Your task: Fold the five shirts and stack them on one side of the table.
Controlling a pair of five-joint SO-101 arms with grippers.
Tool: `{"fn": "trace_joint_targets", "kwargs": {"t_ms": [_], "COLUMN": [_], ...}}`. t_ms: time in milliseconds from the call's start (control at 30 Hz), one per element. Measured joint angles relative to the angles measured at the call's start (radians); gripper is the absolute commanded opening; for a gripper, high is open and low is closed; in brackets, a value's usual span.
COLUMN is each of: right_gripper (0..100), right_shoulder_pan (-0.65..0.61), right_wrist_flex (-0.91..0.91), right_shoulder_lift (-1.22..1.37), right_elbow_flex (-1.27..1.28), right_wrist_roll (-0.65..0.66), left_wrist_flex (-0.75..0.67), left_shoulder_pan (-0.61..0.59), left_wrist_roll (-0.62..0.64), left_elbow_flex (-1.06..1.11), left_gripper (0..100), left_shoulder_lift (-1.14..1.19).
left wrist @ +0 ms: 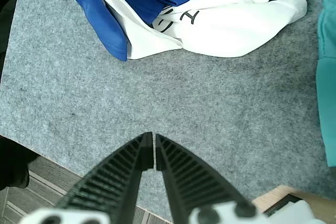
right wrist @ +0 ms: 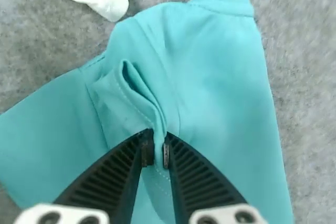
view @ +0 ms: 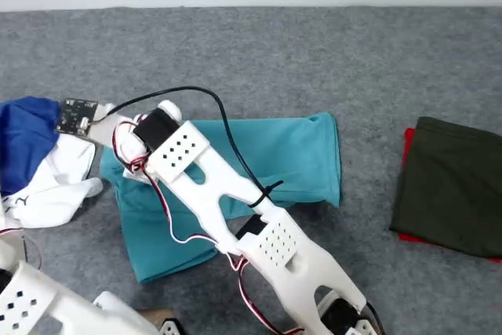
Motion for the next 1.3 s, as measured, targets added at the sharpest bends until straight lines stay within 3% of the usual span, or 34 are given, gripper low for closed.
{"fn": "trace_joint_targets", "kwargs": {"t_ms": [233, 400, 667, 900, 1067, 1200, 1300], "right_gripper": [1.7, 12.4, 7.2, 15.6, 12.6, 1.5, 1.4], "right_shoulder_pan": [-0.038, -0.052, -0.057, -0.058, -0.066, -0.066, -0.066], "right_wrist_flex": [0.083, 0.083, 0.083, 0.083, 0.083, 0.083, 0.083], "right_shoulder_lift": [0.000, 0.021, 0.026, 0.048, 0.107, 0.153, 0.153], "right_elbow_flex": [0.011, 0.069, 0.077, 0.077, 0.077, 0.077, 0.077], "right_wrist_roll": [-0.009, -0.015, -0.040, -0.040, -0.040, -0.040, -0.040], "left_wrist_flex": [0.000, 0.000, 0.000, 0.000, 0.000, 0.000, 0.000], "left_shoulder_pan": [0.000, 0.000, 0.000, 0.000, 0.000, 0.000, 0.000], "left_wrist_roll": [0.000, 0.000, 0.000, 0.000, 0.000, 0.000, 0.000], "left_elbow_flex": [0.000, 0.000, 0.000, 0.000, 0.000, 0.000, 0.000], "left_gripper": [1, 1, 1, 1, 1, 1, 1], "left_shoulder_lift": [0.000, 0.000, 0.000, 0.000, 0.000, 0.000, 0.000]}}
